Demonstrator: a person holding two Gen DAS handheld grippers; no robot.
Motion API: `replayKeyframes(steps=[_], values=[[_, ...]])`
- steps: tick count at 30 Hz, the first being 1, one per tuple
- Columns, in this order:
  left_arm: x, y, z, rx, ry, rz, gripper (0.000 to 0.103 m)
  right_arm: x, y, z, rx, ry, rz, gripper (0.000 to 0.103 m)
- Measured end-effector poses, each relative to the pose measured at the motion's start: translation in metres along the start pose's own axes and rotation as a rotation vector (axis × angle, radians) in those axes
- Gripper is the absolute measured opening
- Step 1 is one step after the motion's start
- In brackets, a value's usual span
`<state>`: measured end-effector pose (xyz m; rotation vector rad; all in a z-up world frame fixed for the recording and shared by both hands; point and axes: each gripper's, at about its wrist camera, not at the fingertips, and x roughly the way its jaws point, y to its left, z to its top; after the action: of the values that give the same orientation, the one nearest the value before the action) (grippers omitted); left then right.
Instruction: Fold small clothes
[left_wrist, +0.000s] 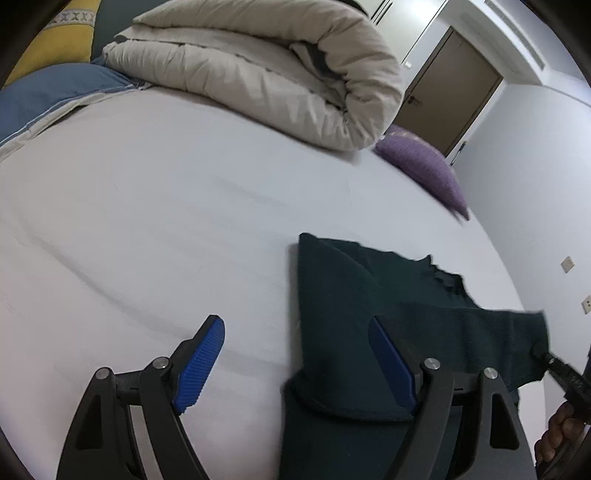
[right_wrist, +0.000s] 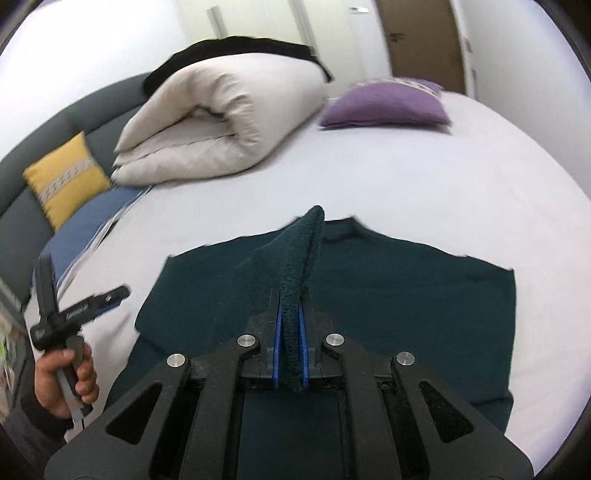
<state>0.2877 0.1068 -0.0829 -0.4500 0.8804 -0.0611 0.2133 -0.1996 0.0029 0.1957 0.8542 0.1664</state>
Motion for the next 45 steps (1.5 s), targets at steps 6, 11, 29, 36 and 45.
replayKeyframes(steps=[6,11,29,36,45], values=[[0.036,-0.013,0.001,0.062,0.070,0.063,0.080,0.049,-0.070,-0.028,0.140,0.127,-0.041,0.007],[0.053,-0.027,0.001,0.146,0.096,0.116,0.071,0.065,-0.092,-0.045,0.211,0.146,-0.008,0.011],[0.031,-0.042,-0.006,0.251,0.053,0.161,0.017,0.071,-0.101,-0.055,0.278,0.154,-0.028,0.011],[0.036,-0.052,-0.036,0.353,0.085,0.216,0.031,0.063,-0.096,-0.039,0.281,0.116,-0.018,0.020],[0.035,-0.042,-0.041,0.320,0.061,0.202,0.034,0.077,-0.097,-0.025,0.225,0.124,-0.088,0.003]])
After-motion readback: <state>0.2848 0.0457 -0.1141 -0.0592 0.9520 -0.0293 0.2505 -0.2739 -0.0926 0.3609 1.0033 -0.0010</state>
